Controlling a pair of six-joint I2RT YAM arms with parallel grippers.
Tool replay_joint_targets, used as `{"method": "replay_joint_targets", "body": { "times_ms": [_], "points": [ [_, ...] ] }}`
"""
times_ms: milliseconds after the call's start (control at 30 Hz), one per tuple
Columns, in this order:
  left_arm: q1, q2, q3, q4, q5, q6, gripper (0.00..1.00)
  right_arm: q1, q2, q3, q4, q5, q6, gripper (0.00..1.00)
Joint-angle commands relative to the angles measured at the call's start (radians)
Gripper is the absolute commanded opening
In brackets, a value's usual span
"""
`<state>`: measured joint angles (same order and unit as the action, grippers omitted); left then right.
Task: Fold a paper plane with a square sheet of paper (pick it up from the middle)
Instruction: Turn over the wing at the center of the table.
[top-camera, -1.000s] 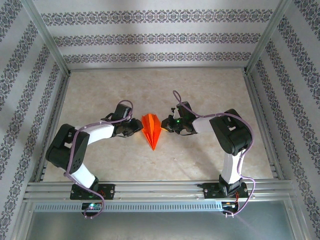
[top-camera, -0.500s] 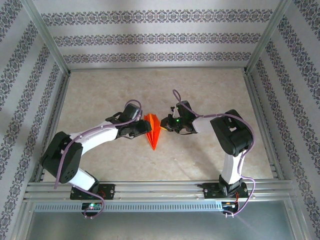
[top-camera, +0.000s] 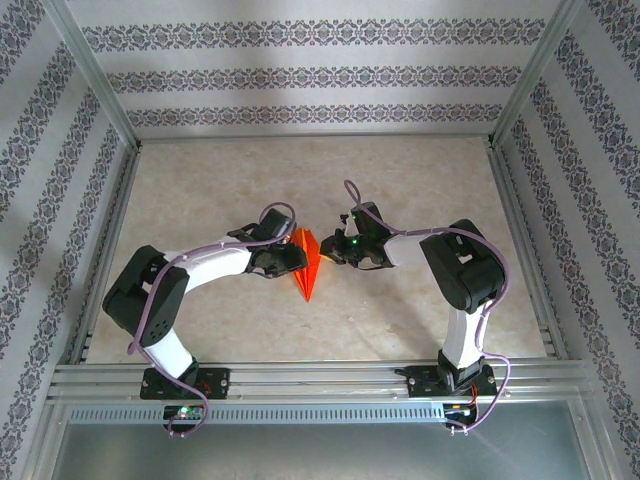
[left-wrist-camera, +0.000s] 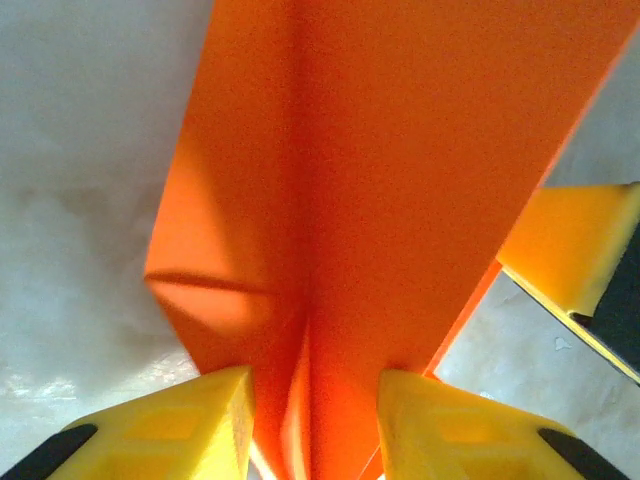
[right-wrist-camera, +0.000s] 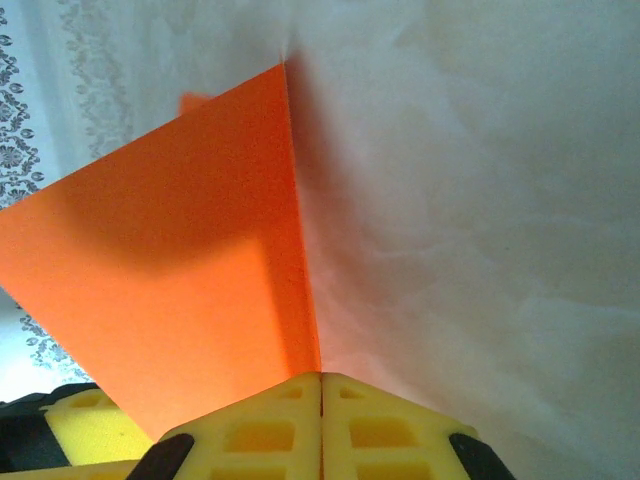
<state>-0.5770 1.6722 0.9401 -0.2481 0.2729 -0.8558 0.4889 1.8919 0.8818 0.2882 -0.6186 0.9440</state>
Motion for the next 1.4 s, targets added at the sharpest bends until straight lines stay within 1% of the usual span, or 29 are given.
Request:
{"method": "replay_joint_targets", "body": {
  "times_ms": [0,233,400,467,633,733,800,900,1067,1133,1233,1367],
  "points": [
    [-0.02,0.017,0.009,0.05,0.063,0.01,0.37,0.008,-0.016,0.022,-0.005,-0.005,-0.004,0.07],
    [-0.032,0.05,0.03,0.034,0.079,0.026,0.4,0.006,-0.013,0.021,-0.007,-0.003,-0.003,0.07],
    [-0.037,0.001,0.03,-0.015,-0.008,0.039,0.4,0.007,-0.013,0.02,-0.011,-0.003,-0.003,0.07],
    [-0.037,-0.028,0.018,-0.012,-0.027,0.043,0.4,0.007,-0.015,0.02,-0.01,-0.001,-0.002,0.07],
    [-0.037,-0.051,-0.017,0.072,0.024,0.038,0.41,0.007,-0.012,0.022,-0.013,-0.001,-0.005,0.07],
    [-0.037,-0.036,-0.021,0.087,0.031,0.041,0.44,0.007,-0.012,0.02,-0.011,0.0,-0.005,0.07],
    [-0.037,-0.017,-0.008,0.062,0.026,0.048,0.45,0.007,-0.011,0.02,-0.013,0.0,-0.004,0.07],
    [-0.039,-0.004,0.01,0.02,-0.003,0.061,0.48,0.007,-0.011,0.019,-0.013,-0.001,-0.005,0.07],
    [-0.04,-0.026,0.015,-0.01,-0.046,0.087,0.51,0.008,-0.009,0.022,-0.013,-0.003,-0.004,0.07],
    [-0.04,-0.033,0.013,-0.022,-0.066,0.094,0.54,0.008,-0.008,0.022,-0.013,-0.001,-0.004,0.07],
    [-0.04,-0.019,0.014,-0.019,-0.059,0.094,0.57,0.008,-0.005,0.022,-0.013,-0.003,-0.004,0.07],
    [-0.044,0.004,0.018,0.007,-0.02,0.096,0.59,0.008,-0.004,0.022,-0.013,-0.003,-0.004,0.07]
  ]
}}
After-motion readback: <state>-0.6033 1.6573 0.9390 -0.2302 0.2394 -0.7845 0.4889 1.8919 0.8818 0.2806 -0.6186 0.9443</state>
